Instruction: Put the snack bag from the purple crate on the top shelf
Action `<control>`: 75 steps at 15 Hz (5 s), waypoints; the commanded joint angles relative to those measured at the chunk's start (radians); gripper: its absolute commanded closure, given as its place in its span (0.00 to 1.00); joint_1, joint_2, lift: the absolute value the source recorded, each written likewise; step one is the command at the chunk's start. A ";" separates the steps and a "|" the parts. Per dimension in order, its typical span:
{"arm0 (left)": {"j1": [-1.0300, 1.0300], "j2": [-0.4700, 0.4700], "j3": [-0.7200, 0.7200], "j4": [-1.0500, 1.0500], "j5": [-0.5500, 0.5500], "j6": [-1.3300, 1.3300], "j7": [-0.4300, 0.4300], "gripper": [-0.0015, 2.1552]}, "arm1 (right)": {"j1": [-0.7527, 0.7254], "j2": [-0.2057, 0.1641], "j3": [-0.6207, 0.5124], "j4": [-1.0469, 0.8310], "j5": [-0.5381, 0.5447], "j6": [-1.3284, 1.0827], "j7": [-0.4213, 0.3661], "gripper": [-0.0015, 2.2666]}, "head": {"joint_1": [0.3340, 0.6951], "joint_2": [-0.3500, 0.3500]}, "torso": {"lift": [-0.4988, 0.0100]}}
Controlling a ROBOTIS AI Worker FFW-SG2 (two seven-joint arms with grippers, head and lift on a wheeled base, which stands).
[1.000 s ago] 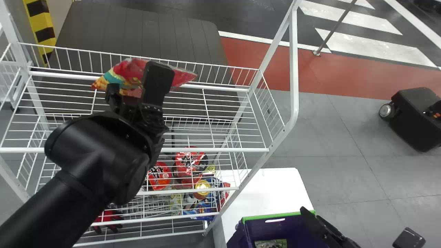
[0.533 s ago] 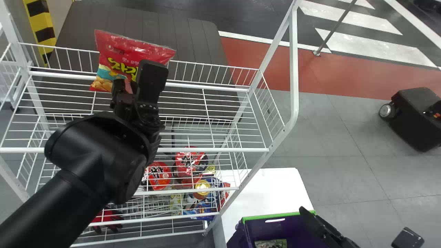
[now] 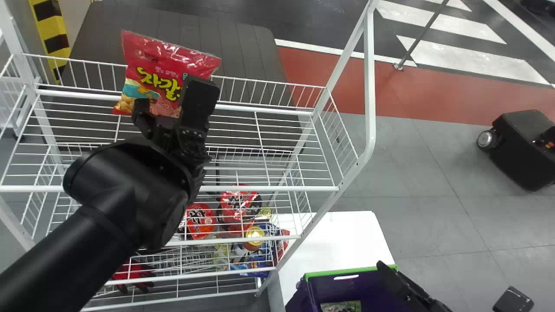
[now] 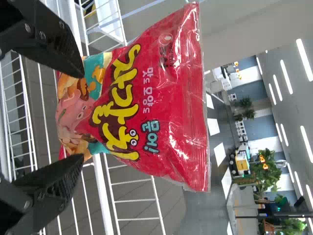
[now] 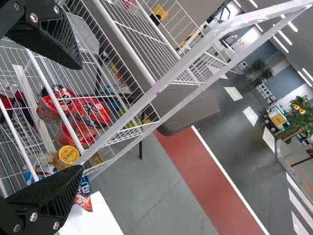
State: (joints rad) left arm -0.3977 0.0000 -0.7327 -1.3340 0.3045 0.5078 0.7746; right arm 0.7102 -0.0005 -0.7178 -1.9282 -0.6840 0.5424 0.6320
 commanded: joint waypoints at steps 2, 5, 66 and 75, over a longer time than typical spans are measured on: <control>-0.041 -0.003 -0.011 0.082 0.044 -0.057 0.017 0.10 | 0.002 0.001 0.000 -0.002 0.001 0.003 0.000 0.04 | 1.00 0.00 | 0.98; -0.107 -0.003 -0.033 0.214 0.102 -0.229 0.032 0.10 | 0.009 0.001 -0.003 -0.012 0.000 0.000 0.005 0.04 | 1.00 0.00 | 0.98; 0.010 -0.003 0.375 -0.128 -0.248 0.443 -0.189 0.37 | -0.015 0.001 -0.011 0.028 0.000 0.028 0.029 0.04 | 1.00 0.08 | 0.98; 0.039 -0.003 0.362 -0.157 -0.252 0.443 -0.149 0.19 | -0.015 0.001 -0.014 0.034 -0.006 0.037 0.044 0.04 | 1.00 0.08 | 0.98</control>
State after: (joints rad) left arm -0.3669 0.0000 -0.3658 -1.4790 0.0535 0.9504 0.6224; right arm 0.6949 0.0000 -0.7317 -1.8953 -0.6902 0.5790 0.6765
